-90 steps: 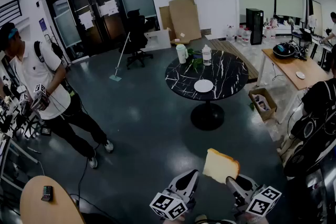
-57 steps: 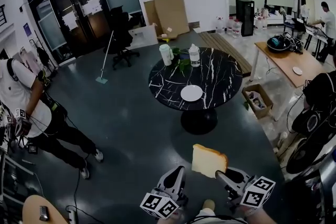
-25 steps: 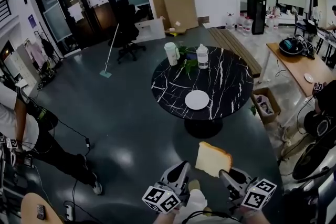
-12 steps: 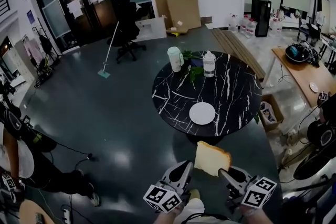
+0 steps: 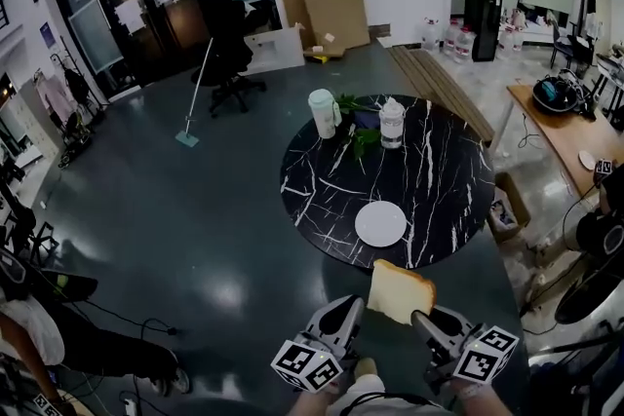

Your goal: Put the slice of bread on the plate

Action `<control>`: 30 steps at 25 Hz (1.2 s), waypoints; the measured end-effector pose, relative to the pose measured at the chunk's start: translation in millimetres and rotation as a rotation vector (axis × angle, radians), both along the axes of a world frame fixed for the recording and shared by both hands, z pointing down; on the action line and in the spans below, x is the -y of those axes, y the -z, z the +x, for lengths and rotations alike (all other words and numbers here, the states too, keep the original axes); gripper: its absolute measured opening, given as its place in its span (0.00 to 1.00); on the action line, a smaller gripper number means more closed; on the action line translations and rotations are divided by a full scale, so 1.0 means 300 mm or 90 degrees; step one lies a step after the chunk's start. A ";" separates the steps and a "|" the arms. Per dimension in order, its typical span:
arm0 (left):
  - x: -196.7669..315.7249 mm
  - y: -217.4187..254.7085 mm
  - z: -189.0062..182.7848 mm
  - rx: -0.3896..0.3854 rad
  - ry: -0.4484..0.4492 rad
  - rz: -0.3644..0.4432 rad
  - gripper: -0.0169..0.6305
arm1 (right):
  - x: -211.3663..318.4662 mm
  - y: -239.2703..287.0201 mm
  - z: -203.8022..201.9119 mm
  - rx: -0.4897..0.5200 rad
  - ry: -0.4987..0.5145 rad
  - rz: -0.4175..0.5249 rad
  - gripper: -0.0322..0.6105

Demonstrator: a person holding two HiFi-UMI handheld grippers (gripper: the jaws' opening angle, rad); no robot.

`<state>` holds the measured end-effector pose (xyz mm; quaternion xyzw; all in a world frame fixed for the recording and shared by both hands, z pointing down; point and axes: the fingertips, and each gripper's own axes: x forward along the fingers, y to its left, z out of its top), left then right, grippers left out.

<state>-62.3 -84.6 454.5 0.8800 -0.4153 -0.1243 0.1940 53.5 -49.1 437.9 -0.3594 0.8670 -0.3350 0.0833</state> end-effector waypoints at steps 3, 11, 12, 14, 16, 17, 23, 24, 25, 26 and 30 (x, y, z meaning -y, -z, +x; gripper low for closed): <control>0.051 -0.027 0.000 0.004 -0.008 -0.006 0.04 | 0.042 -0.005 0.018 -0.004 -0.014 -0.003 0.19; 0.137 -0.041 0.068 -0.004 -0.047 -0.005 0.04 | 0.110 -0.024 0.064 -0.005 -0.053 -0.014 0.19; 0.143 -0.045 0.078 -0.004 -0.051 -0.007 0.04 | 0.120 -0.028 0.067 -0.005 -0.055 -0.016 0.19; 0.159 -0.061 0.090 -0.006 -0.057 -0.012 0.04 | 0.147 -0.037 0.070 -0.003 -0.055 -0.019 0.19; 0.180 -0.086 0.091 -0.011 -0.055 -0.024 0.04 | 0.177 -0.049 0.069 -0.002 -0.052 -0.025 0.19; 0.195 -0.101 0.087 -0.013 -0.051 -0.032 0.04 | 0.197 -0.056 0.068 -0.003 -0.049 -0.028 0.19; 0.294 -0.131 0.049 0.000 -0.018 -0.050 0.04 | 0.339 -0.114 0.044 0.002 -0.009 -0.058 0.19; 0.314 -0.130 0.049 0.007 -0.018 -0.049 0.04 | 0.366 -0.124 0.040 -0.002 0.000 -0.060 0.19; 0.335 -0.131 0.047 0.015 -0.017 -0.047 0.04 | 0.394 -0.135 0.036 -0.006 0.006 -0.063 0.19; 0.360 -0.134 0.042 0.020 -0.014 -0.046 0.04 | 0.422 -0.146 0.031 -0.007 0.009 -0.067 0.19; 0.464 -0.158 0.032 0.024 0.000 -0.050 0.04 | 0.528 -0.187 0.016 0.007 0.000 -0.088 0.19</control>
